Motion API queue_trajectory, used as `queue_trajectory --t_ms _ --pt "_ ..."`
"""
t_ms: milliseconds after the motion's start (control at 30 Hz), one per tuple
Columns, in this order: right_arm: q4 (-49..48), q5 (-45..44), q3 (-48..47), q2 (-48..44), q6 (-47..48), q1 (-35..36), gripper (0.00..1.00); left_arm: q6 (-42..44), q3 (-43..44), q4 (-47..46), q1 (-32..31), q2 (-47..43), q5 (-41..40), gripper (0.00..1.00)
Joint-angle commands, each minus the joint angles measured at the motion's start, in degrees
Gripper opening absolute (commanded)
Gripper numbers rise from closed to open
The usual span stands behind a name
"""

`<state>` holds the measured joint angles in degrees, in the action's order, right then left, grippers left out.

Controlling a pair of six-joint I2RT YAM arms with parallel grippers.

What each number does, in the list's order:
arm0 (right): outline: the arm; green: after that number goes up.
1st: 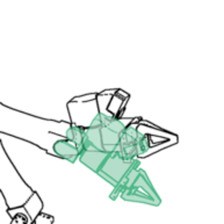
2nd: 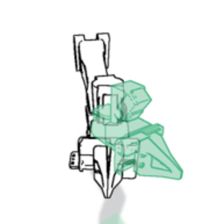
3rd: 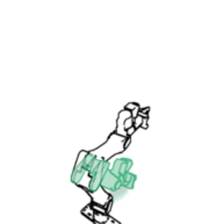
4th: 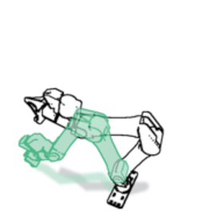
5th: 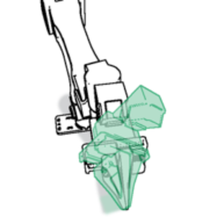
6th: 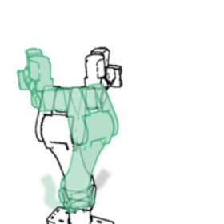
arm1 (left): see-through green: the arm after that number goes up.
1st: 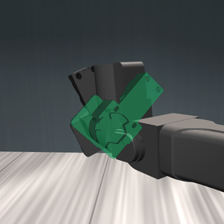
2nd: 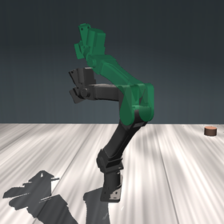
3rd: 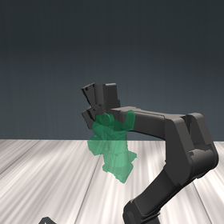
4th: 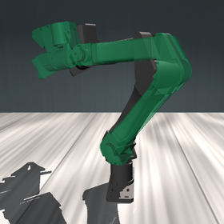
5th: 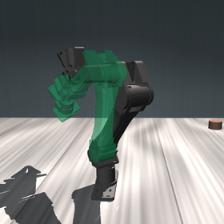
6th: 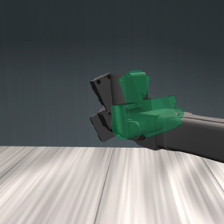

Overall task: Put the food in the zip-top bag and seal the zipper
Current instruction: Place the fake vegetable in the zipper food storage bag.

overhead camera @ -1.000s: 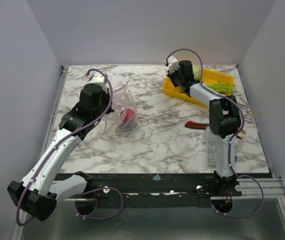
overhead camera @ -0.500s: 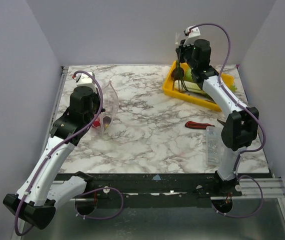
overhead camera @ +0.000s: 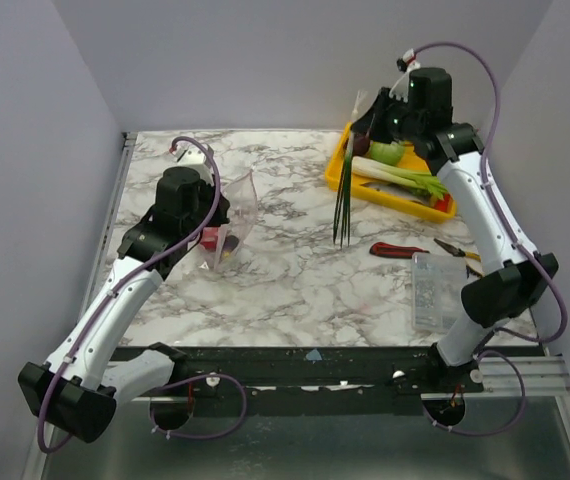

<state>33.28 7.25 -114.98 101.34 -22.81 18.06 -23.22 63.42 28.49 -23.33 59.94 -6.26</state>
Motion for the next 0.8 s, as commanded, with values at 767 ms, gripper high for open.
queue_trajectory --t_ms 767 --pt "-19.1 43.2 27.8 -5.1 -51.3 25.0 0.01 -3.2 -3.4 -4.9 2.2 -1.2 14.0 0.00"
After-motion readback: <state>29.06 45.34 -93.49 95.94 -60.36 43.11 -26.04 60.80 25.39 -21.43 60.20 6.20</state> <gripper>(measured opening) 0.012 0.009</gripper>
